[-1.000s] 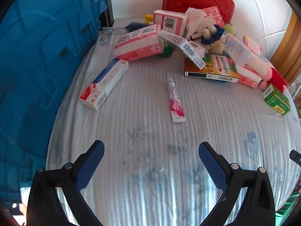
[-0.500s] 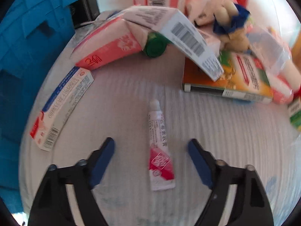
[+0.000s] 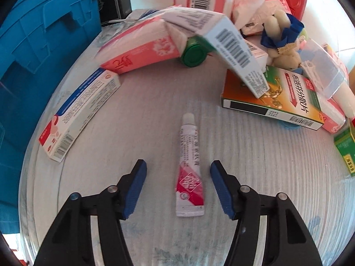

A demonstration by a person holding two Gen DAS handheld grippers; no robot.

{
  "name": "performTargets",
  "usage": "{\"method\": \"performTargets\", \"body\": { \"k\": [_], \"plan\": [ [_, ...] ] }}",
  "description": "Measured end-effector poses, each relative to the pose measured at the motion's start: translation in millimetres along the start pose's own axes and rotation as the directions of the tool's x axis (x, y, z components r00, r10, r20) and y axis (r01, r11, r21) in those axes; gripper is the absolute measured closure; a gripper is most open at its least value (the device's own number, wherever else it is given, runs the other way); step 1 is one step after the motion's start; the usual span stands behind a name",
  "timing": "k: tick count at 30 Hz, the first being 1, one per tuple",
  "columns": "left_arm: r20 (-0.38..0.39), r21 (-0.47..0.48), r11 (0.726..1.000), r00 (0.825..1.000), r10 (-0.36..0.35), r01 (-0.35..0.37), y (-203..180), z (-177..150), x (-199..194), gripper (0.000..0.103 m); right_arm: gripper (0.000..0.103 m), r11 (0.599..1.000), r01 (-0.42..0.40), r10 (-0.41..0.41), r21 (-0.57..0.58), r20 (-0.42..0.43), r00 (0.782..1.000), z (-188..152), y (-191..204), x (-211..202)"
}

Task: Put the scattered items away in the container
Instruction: 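Grasp the white-red ointment tube with the left tool while the right tool grasps the green box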

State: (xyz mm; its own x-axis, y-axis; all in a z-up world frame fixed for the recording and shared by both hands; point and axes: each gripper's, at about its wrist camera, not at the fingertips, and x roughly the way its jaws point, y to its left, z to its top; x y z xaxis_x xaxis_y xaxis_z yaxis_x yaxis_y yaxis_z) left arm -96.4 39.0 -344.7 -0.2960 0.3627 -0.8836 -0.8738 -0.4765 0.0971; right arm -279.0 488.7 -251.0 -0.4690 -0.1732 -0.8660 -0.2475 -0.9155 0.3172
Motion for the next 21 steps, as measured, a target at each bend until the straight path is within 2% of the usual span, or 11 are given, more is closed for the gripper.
{"method": "performTargets", "body": {
  "k": [1,4,6,9,11,16,21],
  "plan": [
    [0.002,-0.001,1.0,1.0,0.003,-0.003,0.8,-1.2,-0.5,0.043,0.0,1.0,-0.022,0.022,-0.017,-0.025,0.999,-5.4,10.2,3.0],
    [0.004,-0.006,1.0,1.0,0.008,-0.008,2.4,-5.4,-2.5,0.043,0.0,0.997,-0.01,0.004,-0.081,-0.083,0.997,-24.8,36.7,7.2],
    [0.0,-0.001,1.0,1.0,-0.005,0.005,0.9,-9.1,-5.5,0.056,0.0,0.995,-0.057,0.048,-0.082,-0.105,0.993,-35.7,43.7,3.1],
    [-0.018,0.048,0.998,0.999,-0.038,0.039,-10.8,-18.2,-12.0,0.075,0.0,0.996,-0.022,0.015,-0.089,-0.077,0.997,-47.4,50.0,-14.2],
    [-0.015,0.103,0.993,0.999,-0.049,0.051,-22.5,-27.8,-17.0,0.076,0.0,0.996,-0.002,-0.003,-0.085,-0.053,0.999,-50.3,48.9,-27.5],
    [-0.01,0.082,0.992,0.996,-0.091,0.092,-20.7,-36.8,-21.1,0.079,0.0,0.984,0.135,-0.127,-0.116,0.072,0.989,-19.8,36.0,-46.0],
    [-0.001,0.033,0.994,0.994,-0.107,0.107,-4.5,-32.8,-20.8,0.079,0.0,0.978,0.16,-0.152,-0.131,0.071,0.986,8.8,30.2,-16.5]
  ]
}}
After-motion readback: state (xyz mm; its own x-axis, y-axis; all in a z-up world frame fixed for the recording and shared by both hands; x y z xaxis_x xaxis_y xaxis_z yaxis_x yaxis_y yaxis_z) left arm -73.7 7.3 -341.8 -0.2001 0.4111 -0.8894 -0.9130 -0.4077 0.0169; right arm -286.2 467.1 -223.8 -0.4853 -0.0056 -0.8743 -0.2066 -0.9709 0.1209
